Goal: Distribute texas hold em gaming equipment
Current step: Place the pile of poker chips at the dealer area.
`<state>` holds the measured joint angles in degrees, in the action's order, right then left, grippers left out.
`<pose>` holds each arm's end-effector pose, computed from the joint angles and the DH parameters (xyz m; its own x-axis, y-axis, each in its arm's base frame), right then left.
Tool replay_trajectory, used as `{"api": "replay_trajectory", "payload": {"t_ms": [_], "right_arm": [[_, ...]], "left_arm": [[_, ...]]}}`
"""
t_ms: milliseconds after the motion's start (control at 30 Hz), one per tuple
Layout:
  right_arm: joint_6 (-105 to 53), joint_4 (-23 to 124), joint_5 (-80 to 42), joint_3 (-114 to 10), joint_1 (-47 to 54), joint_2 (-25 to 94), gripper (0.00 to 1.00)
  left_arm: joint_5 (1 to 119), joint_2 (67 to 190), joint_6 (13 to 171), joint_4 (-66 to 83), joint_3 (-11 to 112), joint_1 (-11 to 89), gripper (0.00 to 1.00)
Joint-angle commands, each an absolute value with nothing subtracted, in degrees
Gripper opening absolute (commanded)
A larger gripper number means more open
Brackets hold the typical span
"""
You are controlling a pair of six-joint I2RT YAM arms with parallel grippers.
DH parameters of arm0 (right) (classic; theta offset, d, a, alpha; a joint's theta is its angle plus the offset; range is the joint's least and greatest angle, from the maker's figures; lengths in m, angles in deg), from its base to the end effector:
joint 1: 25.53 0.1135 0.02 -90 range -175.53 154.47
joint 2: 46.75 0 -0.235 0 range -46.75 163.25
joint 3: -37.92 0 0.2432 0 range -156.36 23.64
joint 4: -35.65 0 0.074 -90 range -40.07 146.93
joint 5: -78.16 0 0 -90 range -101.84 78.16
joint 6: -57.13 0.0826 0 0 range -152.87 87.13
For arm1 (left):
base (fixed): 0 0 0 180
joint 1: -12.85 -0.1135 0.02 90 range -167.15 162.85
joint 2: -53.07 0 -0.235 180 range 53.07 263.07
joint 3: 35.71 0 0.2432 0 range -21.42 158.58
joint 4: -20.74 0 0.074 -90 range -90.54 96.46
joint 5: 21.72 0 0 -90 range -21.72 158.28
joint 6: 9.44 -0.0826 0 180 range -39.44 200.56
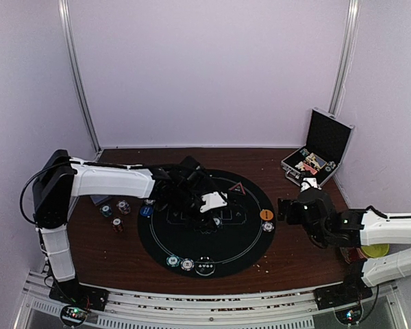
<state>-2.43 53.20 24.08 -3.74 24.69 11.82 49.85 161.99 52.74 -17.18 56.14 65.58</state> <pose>0.1948 0.1583 0.1636 -0.4706 0.0760 -0.8790 -0.0863 0.9875 0.1315 0.2312 -0.3469 0.1396 -0.0351 0.7772 -0.6283 0.9963 0.0763 0.0387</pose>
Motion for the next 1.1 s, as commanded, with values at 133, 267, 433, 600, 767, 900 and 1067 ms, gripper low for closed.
{"api": "replay_trajectory", "payload": {"t_ms": [133,267,433,600,767,900,1067], "right_arm": [[-0.7,54.7,26.6,-3.5,24.0,11.3,1.00],[-0.9,54.3,26.5,-3.2,24.0,10.7,1.00],[-1.0,53.9,26.4,-3.3,23.9,12.0,1.00],[-1.1,53.6,26.2,-3.6,23.9,13.3,1.00],[-1.3,53.5,25.9,-3.7,23.9,13.4,1.00],[-1.4,53.4,25.6,-3.6,23.9,13.2,1.00],[-2.1,52.8,24.6,-3.6,23.9,13.4,1.00]], "left_arm": [[50.9,168.8,54.6,-14.6,62.3,72.0,0.27],[53.1,171.9,56.6,-13.5,62.5,72.5,0.27],[53.1,172.6,57.8,-11.2,61.0,72.5,0.28],[52.4,173.4,57.9,-11.2,60.8,72.5,0.31],[52.5,173.7,57.5,-11.2,60.6,72.5,0.46],[53.5,173.5,57.4,-11.4,60.7,72.5,0.70],[54.4,170.4,56.2,-11.9,60.3,72.4,0.92]]}}
